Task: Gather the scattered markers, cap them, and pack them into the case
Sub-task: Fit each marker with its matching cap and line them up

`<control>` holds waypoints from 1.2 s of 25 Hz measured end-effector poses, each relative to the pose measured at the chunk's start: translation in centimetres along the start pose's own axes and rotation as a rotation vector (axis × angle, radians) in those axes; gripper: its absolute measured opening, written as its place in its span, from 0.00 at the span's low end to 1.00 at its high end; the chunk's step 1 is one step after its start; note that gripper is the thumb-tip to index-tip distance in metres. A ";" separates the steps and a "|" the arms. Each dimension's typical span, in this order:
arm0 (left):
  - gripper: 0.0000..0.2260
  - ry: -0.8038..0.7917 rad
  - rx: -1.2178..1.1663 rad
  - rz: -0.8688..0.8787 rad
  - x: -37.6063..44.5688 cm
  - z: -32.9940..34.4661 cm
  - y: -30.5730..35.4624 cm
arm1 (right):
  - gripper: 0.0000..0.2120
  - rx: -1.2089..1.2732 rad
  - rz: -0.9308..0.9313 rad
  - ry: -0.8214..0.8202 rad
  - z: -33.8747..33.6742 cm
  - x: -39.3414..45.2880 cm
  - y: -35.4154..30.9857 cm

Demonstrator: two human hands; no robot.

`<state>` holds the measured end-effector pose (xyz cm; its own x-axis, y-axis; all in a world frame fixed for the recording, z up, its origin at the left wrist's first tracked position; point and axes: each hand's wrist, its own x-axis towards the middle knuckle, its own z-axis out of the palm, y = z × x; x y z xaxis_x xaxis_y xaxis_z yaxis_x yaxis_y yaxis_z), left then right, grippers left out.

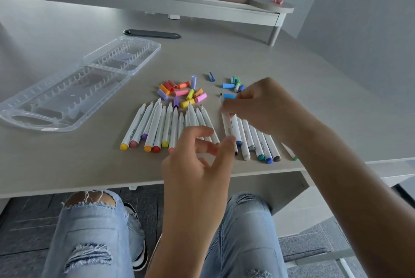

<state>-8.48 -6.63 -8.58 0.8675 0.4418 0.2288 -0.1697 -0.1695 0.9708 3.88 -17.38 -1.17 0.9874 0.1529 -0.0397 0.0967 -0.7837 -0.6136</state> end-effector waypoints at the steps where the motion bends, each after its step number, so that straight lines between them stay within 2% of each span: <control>1: 0.08 -0.028 -0.020 -0.046 0.3 0.5 0.3 | 0.21 0.065 0.008 -0.050 -0.2 -0.7 0.4; 3: 0.07 -0.130 -0.198 -0.205 0.8 1.5 1.0 | 0.21 0.130 0.019 -0.134 -0.4 -1.9 1.3; 5: 0.04 -0.197 -0.359 -0.344 1.0 2.1 1.3 | 0.17 0.135 0.039 -0.147 -1.0 -1.9 1.9; 7: 0.04 -0.228 -0.477 -0.423 0.7 2.1 1.3 | 0.13 0.132 0.050 -0.038 -1.6 -0.2 3.3; 10: 0.07 -0.229 -0.557 -0.448 0.5 1.7 1.1 | 0.06 -0.037 -0.021 0.265 -2.3 4.0 6.2; 11: 0.07 -0.224 -0.566 -0.451 0.4 1.6 1.1 | 0.05 -0.067 -0.036 0.267 -2.4 5.1 6.7; 14: 0.07 -0.213 -0.575 -0.447 0.2 1.2 1.1 | 0.06 -0.071 -0.051 0.108 -1.4 7.2 6.7; 16: 0.06 -0.208 -0.574 -0.441 0.1 1.1 1.0 | 0.07 -0.131 -0.055 0.059 -0.4 8.0 6.2; 22: 0.05 -0.218 -0.572 -0.423 0.0 0.8 0.9 | 0.03 -0.219 -0.091 0.065 0.4 8.6 5.2; 26: 0.05 -0.242 -0.571 -0.412 0.0 0.9 0.9 | 0.08 0.111 -0.153 0.016 -1.2 5.8 5.0; 30: 0.05 -0.309 -0.564 -0.398 -0.3 1.6 1.1 | 0.11 0.434 -0.091 -0.088 -2.5 2.2 5.4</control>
<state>-8.19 -8.41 -7.74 0.9908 0.0946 -0.0965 0.0419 0.4643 0.8847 6.93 -22.76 -2.61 0.9612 0.2747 -0.0256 0.1029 -0.4428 -0.8907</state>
